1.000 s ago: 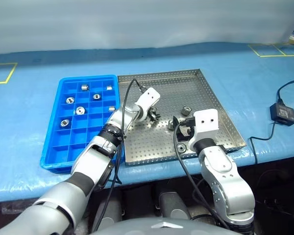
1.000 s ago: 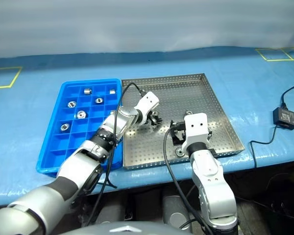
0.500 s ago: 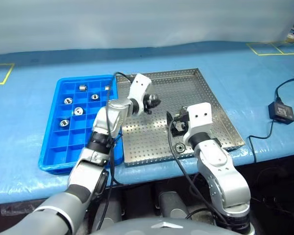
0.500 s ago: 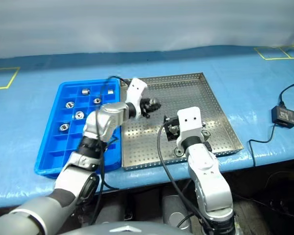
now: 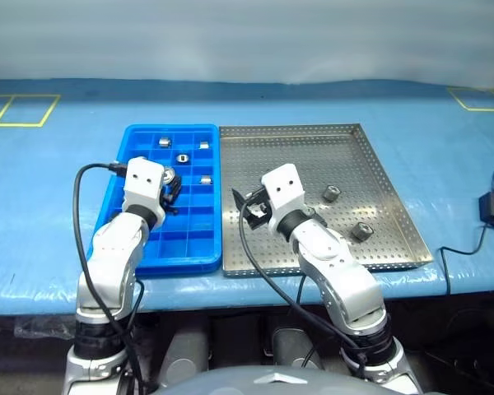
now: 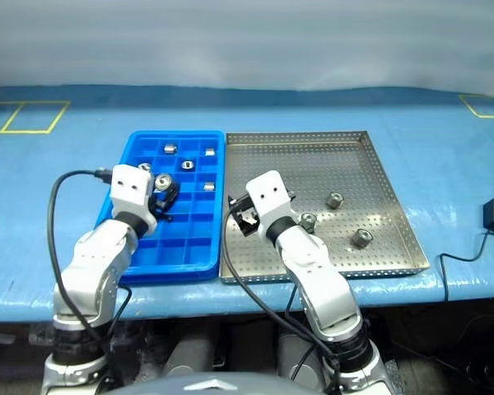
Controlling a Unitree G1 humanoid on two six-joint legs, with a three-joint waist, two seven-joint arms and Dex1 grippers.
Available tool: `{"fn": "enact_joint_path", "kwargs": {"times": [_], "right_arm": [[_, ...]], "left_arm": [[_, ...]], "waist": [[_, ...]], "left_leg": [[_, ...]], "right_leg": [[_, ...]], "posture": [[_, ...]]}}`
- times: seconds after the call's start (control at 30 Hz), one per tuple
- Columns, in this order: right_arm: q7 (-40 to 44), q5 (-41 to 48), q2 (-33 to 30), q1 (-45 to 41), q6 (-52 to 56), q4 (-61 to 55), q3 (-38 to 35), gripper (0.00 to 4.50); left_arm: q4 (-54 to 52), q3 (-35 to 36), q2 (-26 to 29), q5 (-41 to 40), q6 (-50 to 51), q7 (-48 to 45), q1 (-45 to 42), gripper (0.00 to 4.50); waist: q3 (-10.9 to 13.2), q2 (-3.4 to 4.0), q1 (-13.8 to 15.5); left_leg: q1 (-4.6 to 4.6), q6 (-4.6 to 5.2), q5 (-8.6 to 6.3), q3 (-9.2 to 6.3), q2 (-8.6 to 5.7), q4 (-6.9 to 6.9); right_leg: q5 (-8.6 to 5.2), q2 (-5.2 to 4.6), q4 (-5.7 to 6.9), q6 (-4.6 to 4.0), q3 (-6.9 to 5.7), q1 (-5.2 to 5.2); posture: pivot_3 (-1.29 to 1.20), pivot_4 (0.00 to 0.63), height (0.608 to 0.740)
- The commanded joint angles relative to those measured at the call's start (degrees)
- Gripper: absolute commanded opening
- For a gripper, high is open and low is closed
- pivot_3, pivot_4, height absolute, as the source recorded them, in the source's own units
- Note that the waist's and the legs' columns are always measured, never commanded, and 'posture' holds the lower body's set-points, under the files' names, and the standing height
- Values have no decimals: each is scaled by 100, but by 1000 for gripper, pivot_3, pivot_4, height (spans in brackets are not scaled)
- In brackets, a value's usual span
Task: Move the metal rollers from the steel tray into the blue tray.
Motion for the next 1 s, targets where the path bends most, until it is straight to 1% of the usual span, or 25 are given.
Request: {"fn": "enact_joint_path", "kwargs": {"times": [0.03, 0.2, 0.4, 0.57, 0.63, 0.7, 0.73, 0.83, 0.9, 1.0], "right_arm": [[158, 29, -5, -121, -221, -35, 113, 4500], [199, 36, 13, -61, -249, -34, 132, 4500], [114, 6, 59, 66, -215, -124, 109, 4500], [14, -4, 86, 203, -180, -235, 29, 4500], [-18, -2, 99, 239, -170, -258, -13, 4500], [-37, 4, 99, 266, -160, -283, -59, 4500], [-41, 9, 95, 275, -153, -299, -85, 4500], [-60, 39, 38, 312, -81, -442, -305, 4500], [-67, 52, -27, 364, -22, -566, -497, 4500], [-153, -6, -244, 618, 141, -886, -1022, 4500]], "left_arm": [[-470, -30, -31, 32, 146, 156, 170, 1820], [-308, -27, -122, 6, 233, 307, 297, 1820], [19, -26, -88, 48, 396, 374, 375, 1820], [28, 49, -125, 9, 606, 455, 440, 1820], [3, 73, -133, -84, 621, 395, 417, 2563], [-74, 34, -126, -181, 570, 311, 325, 3142], [-130, 16, -131, -244, 537, 255, 262, 3518], [-391, -42, -191, -701, 426, -115, -159, 4465], [-422, -82, -186, -975, 411, -344, -440, 4465], [-192, -294, -61, -1501, 409, -1025, -1094, 4465]], "waist": [[-1, -2, 86], [-1, -3, 173], [-2, -4, 155], [-4, -5, 108], [-5, -5, 93], [-5, -5, 87], [-5, -5, 91], [-5, -9, 122], [-6, -10, 112], [-7, -11, 105]], "left_leg": [[0, 0, 0, 0, -1, 1], [0, 0, 1, -4, 1, 4], [-2, 0, 1, -3, 2, -3], [2, 0, 1, -2, 4, -3], [7, 0, 1, -2, 4, -3], [8, -1, 1, -2, 4, -2], [8, -1, 1, -2, 4, -2], [-5, -1, 1, -4, 3, 1], [-6, -1, 1, -3, 2, 2], [-8, -1, 1, -4, 1, 0]], "right_leg": [[0, -2, -1, 0, -2, 1], [1, -5, 0, -4, -12, 1], [-1, -5, 0, -10, -13, -3], [-3, -5, 1, -12, -14, -1], [-3, -6, 1, -12, -15, 2], [-3, -7, 1, -12, -15, 2], [-3, -7, 1, -12, -16, 2], [-2, -10, 0, -12, -19, -4], [-2, -10, -2, -12, -20, -3], [-2, -9, -3, -12, -21, -3]], "posture": [[126, 150, 740], [121, 150, 740], [80, 150, 740], [65, 150, 740], [64, 150, 740], [63, 150, 740], [63, 150, 740], [59, 150, 740], [32, 150, 740], [-15, 150, 740]]}}
